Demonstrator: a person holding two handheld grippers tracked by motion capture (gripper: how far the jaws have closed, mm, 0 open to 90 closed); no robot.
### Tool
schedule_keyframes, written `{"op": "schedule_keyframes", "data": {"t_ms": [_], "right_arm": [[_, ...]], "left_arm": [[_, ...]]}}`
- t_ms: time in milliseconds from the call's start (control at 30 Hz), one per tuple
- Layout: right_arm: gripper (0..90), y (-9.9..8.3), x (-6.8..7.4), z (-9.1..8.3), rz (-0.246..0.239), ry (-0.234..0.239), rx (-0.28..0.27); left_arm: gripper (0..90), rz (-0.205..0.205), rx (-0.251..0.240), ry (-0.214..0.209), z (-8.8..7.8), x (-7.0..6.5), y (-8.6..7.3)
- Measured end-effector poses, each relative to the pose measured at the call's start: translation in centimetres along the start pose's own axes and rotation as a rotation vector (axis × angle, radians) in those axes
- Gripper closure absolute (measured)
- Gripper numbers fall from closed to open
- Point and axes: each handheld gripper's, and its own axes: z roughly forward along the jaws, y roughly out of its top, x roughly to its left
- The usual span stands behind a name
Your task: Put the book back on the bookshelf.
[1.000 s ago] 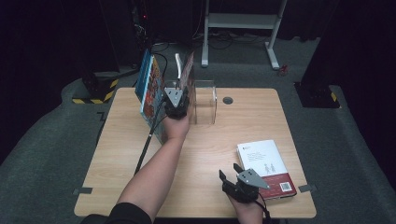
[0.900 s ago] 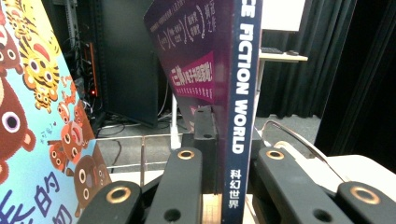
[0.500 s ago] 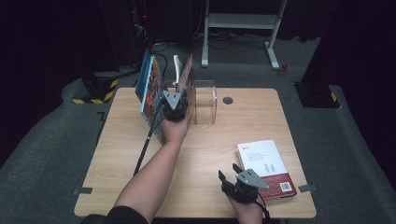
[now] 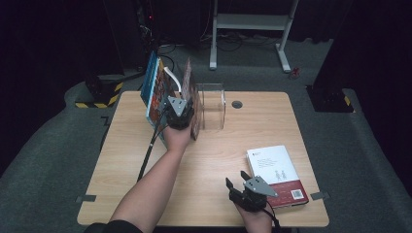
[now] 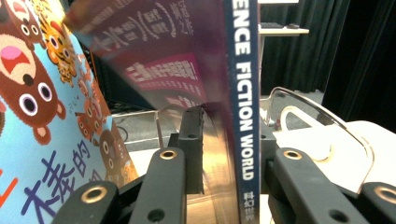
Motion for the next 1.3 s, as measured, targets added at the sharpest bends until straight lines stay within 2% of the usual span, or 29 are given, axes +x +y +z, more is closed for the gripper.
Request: {"op": "schedule_keyframes", "data": {"t_ms": [200,567,700,833,1000,1300], "right_arm": [[38.3,0.0,0.0,0.0,-0.002,0.0,-0.001],[38.3,0.0,0.1,0.1,-0.004,0.0,0.002],[38.3,0.0,0.1,0.1,-0.005,0.0,0.004],[38.3,-0.1,0.2,0.1,-0.007,0.001,0.004],[38.3,0.0,0.2,0.1,-0.007,0.002,0.004],[38.3,0.0,0.2,0.1,-0.006,0.003,0.002]], "left_arm": [[68.3,0.016,0.052,-0.003,0.3,0.1,-0.8],[62.2,0.02,0.085,-0.024,0.2,-0.2,-1.5],[59.1,-0.008,0.094,-0.026,0.0,-0.2,-1.7],[57.9,-0.009,0.098,-0.018,-0.3,-0.2,-1.9],[54.8,-0.041,0.105,-0.008,-0.6,0.1,-2.1],[50.4,-0.051,0.119,0.002,-1.0,0.1,-2.5]]}}
